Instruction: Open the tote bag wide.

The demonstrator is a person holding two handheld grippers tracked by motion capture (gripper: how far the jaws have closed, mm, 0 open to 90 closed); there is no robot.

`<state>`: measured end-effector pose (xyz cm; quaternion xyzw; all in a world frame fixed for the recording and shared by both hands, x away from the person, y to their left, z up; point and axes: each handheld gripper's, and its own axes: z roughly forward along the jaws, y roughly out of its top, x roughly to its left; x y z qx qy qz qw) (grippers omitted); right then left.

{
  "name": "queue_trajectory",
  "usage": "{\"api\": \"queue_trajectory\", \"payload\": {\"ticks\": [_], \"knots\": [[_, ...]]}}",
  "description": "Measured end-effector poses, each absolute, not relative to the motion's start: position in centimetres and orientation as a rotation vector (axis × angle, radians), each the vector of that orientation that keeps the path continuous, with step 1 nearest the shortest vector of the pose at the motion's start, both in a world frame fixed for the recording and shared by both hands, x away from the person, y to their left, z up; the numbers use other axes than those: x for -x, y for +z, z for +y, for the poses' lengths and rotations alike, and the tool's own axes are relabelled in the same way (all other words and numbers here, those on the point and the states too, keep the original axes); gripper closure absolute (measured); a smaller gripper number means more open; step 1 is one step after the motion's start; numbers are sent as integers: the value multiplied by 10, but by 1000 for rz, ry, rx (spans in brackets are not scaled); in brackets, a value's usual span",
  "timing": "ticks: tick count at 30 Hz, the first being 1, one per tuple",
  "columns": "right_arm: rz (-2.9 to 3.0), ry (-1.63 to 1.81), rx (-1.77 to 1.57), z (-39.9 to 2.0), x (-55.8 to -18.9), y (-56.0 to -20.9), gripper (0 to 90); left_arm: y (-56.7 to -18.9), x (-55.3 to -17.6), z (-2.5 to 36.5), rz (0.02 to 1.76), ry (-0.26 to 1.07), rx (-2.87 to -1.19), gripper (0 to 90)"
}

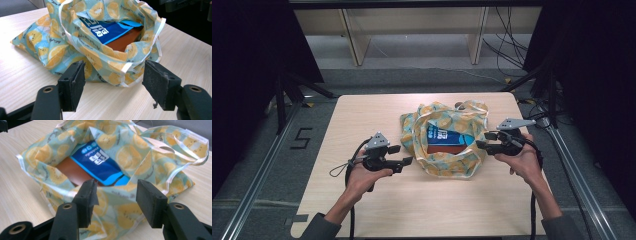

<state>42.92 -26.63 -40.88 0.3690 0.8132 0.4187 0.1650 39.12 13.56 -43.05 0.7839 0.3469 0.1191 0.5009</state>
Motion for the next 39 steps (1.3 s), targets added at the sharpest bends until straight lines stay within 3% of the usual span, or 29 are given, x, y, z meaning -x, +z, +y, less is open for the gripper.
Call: {"api": "queue_trajectory", "payload": {"ticks": [27,39], "knots": [[2339,1196,-1061,-261,-386,-431,357,-452,-359,149,861,331,-1921,264],[2342,1193,-1063,-262,-372,-440,338,-463,-351,151,872,347,-1930,239]]}}
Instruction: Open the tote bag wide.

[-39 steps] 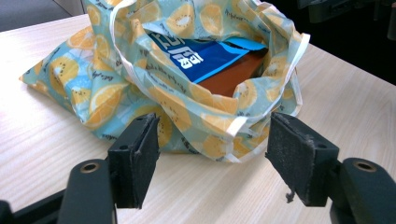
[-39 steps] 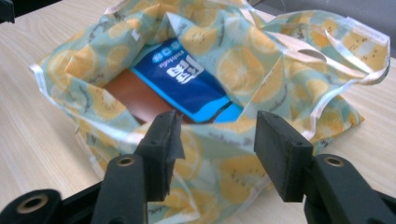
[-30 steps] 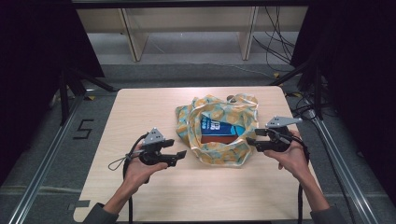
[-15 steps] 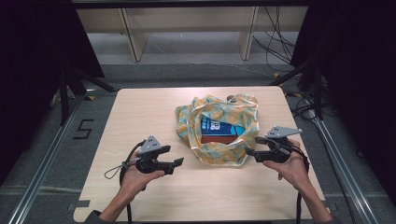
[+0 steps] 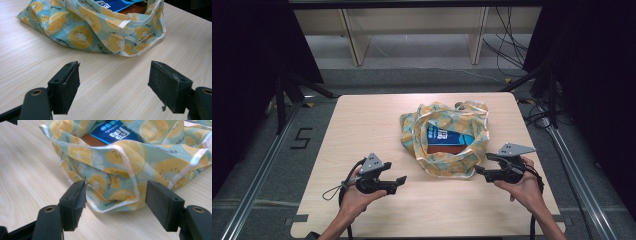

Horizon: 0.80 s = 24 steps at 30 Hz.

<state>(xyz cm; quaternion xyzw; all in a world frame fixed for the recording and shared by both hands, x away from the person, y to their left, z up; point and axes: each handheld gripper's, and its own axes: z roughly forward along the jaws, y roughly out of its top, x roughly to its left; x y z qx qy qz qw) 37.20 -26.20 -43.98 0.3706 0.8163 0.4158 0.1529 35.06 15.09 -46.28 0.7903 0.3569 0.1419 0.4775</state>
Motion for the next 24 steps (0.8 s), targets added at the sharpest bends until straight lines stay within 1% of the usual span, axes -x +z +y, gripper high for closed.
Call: {"api": "queue_trajectory", "payload": {"ticks": [3,4,6,7,9,15,17,24], "knots": [[2338,1200,-1086,-261,-368,-442,337,-465,-348,150,890,336,-1923,234],[2332,1199,-1047,-262,-369,-443,336,-465,-347,150,887,337,-1926,233],[2335,1195,-1076,-260,-366,-445,331,-466,-347,151,861,345,-1936,232],[2338,1190,-1061,-260,-366,-445,330,-467,-345,150,886,333,-1929,232],[2331,1184,-1040,-261,-365,-447,329,-468,-344,150,857,360,-1948,231],[2347,1171,-1018,-259,-361,-452,321,-472,-339,148,870,328,-1947,231],[2350,1166,-1009,-259,-360,-453,319,-472,-339,149,852,350,-1963,232],[2353,1146,-1015,-259,-353,-458,313,-476,-333,149,848,355,-1958,231]]}}
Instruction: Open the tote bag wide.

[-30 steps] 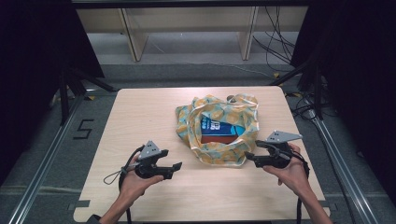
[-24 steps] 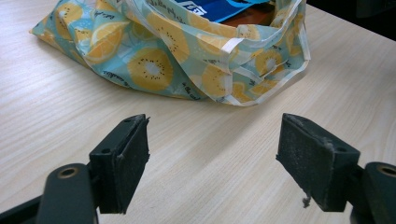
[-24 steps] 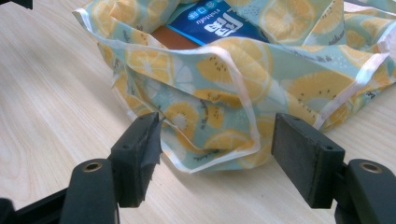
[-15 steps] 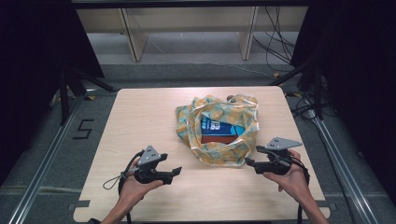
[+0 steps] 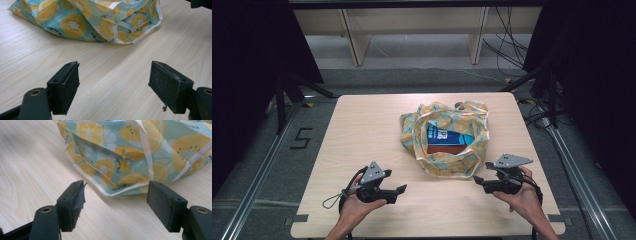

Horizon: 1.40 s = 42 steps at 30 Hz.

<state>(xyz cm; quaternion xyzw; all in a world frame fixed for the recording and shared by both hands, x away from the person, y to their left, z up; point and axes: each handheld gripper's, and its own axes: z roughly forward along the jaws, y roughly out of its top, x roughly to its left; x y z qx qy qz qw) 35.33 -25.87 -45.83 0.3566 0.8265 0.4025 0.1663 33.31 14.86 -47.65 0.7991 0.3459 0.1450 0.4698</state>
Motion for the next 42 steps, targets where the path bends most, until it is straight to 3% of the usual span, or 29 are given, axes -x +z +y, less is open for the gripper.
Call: {"api": "queue_trajectory", "payload": {"ticks": [31,42], "knots": [[2388,1131,-1102,-268,-299,-485,270,-493,-308,151,883,327,-1980,213],[2397,1114,-1057,-270,-299,-489,264,-496,-309,150,876,324,-1988,209]]}}
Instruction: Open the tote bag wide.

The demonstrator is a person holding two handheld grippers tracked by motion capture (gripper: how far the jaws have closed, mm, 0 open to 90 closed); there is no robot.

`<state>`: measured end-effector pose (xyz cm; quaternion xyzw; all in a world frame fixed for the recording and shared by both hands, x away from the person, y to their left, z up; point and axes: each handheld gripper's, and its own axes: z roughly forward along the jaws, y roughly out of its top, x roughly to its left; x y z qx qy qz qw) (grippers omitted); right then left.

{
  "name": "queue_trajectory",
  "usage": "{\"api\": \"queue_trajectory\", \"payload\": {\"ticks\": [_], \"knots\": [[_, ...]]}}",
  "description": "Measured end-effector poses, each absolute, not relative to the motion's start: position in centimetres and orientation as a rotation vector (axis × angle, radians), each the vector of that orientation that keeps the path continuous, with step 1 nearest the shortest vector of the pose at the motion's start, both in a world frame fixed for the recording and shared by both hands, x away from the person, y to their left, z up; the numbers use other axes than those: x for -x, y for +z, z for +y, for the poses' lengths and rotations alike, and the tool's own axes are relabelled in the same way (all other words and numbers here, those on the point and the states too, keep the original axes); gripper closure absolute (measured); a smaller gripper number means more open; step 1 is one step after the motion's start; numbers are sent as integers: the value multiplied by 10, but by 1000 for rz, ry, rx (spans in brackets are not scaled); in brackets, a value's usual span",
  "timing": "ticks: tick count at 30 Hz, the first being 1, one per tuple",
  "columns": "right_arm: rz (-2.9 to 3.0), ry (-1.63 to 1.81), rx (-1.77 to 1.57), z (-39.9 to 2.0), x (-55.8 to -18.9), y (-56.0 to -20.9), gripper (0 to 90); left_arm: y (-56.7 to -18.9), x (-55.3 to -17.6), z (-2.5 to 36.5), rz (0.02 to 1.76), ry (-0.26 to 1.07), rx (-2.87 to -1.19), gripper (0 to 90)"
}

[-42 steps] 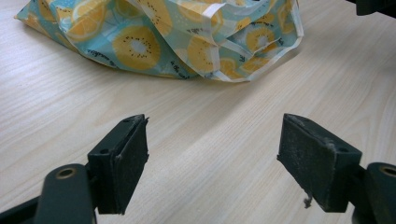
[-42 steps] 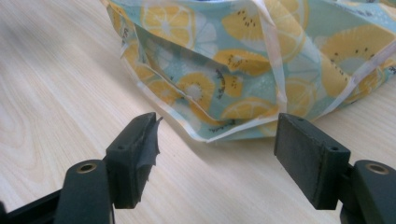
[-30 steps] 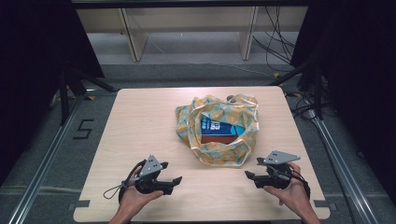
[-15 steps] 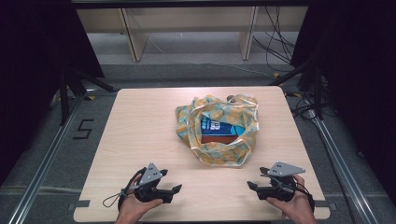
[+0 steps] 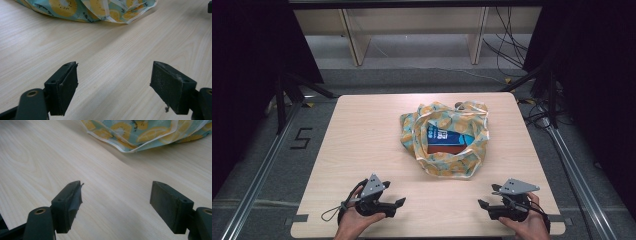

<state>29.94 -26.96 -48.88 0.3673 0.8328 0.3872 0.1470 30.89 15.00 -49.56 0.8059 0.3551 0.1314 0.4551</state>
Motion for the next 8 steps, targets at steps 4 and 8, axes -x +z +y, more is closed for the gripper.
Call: {"api": "queue_trajectory", "payload": {"ticks": [4,8], "knots": [[2383,1105,-1056,-270,-300,-489,264,-496,-309,150,878,329,-1990,209],[2385,1099,-1085,-271,-300,-489,264,-497,-311,152,886,333,-2001,209]]}}
